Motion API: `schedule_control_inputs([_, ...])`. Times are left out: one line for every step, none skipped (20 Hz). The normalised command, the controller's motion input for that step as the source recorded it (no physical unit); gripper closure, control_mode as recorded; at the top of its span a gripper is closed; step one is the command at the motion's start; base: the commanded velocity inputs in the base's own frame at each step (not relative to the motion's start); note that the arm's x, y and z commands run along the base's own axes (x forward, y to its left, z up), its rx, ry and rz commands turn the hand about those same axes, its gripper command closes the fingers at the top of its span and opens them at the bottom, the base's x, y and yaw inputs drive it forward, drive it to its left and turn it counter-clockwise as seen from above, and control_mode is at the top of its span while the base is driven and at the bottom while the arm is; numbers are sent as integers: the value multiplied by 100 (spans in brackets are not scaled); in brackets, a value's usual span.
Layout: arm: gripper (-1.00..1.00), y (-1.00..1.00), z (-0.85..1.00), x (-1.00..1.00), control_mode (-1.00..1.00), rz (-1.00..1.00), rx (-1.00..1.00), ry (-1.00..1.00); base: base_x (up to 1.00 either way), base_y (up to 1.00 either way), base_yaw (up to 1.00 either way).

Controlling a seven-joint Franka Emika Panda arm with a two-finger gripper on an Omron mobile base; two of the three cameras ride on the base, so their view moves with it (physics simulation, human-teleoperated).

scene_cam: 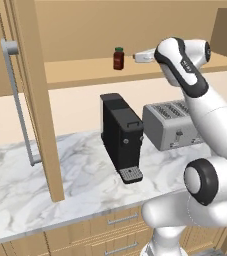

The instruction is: Collect the paprika, mayonnaise, and shaker from the cabinet and place them next to the stove.

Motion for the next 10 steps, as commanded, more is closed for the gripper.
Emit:
schedule_control_inputs([-100,0,0,16,-100,5,0,0,0,0,0])
schedule_control_inputs([-100,7,0,21,-100,3,0,2,0,0,0])
schedule_control_inputs([-100,11,0,28,-100,3,0,4,0,0,0])
schedule_control_inputs([-100,7,0,29,-100,2,0,3,0,0,0])
schedule_control_inputs([-100,11,0,29,-100,1,0,4,0,0,0])
schedule_control_inputs([-100,13,0,26,-100,0,0,5,0,0,0])
schedule_control_inputs([-100,15,0,20,-100,0,0,5,0,0,0])
schedule_control_inputs([-100,17,0,18,-100,0,0,4,0,0,0])
schedule_control_inputs([-100,14,0,14,-100,0,0,3,0,0,0])
schedule_control_inputs([-100,16,0,16,-100,0,0,2,0,0,0])
